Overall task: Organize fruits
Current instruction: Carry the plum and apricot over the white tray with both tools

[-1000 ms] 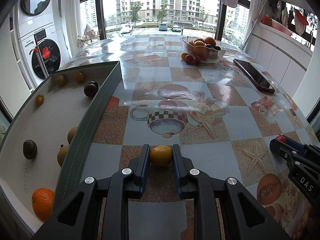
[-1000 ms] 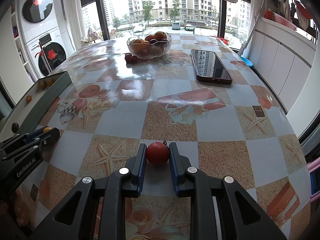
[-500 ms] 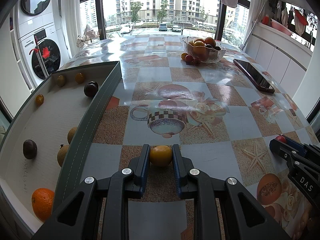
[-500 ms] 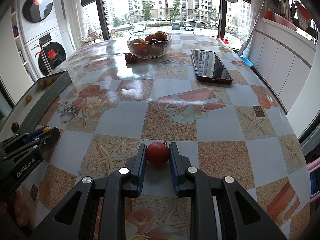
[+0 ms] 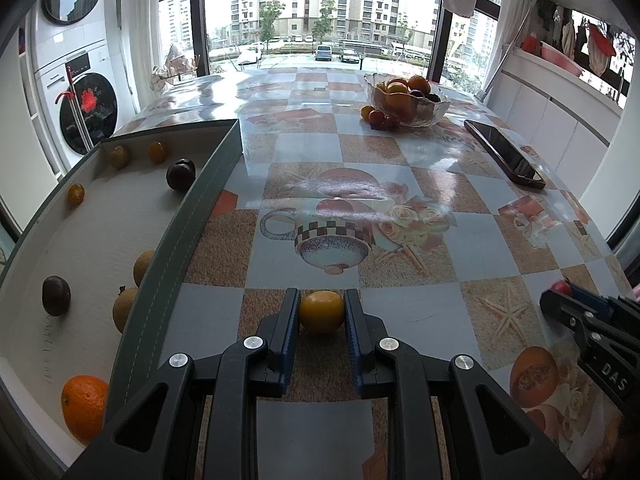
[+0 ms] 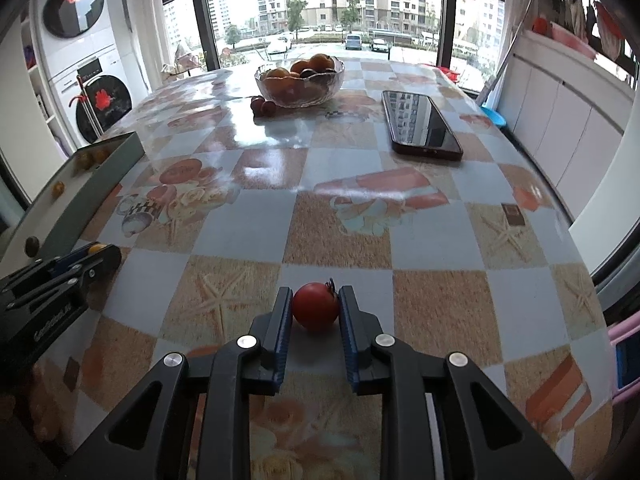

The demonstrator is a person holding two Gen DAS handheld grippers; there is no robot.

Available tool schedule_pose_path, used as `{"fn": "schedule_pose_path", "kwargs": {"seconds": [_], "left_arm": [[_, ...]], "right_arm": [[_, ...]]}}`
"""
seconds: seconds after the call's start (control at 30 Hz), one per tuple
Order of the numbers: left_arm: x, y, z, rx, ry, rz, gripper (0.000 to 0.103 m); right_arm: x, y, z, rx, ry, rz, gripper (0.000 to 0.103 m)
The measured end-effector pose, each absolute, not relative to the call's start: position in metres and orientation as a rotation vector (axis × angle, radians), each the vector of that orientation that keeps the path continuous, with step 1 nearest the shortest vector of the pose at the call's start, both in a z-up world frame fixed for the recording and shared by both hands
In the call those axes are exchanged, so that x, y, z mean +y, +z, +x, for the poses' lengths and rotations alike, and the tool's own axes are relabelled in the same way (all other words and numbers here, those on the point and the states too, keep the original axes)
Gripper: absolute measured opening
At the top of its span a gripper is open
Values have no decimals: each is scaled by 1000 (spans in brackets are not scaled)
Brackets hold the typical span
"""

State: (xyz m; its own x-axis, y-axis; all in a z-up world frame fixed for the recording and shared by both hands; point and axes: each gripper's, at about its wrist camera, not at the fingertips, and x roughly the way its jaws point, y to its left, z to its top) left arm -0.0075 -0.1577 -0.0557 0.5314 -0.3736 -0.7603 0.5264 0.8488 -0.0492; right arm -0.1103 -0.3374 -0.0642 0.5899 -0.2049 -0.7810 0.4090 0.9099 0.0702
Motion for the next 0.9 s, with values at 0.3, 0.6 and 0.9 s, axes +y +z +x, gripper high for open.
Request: {"fn": "schedule_pose_path", "kwargs": {"seconds": [0.3,0.6,0.9], "left_arm": [[-139,-47,-11,943,-647,112,23],[-123,-21,-14,898,-651,106,23],[-76,3,17,846,-525,94,23]], "right_arm": [[-349,-59,-135,878,-350,403,25],[-329,-41,-124,879,-300,395,25],[-288,-14,-77,884,-180,333,25]]}}
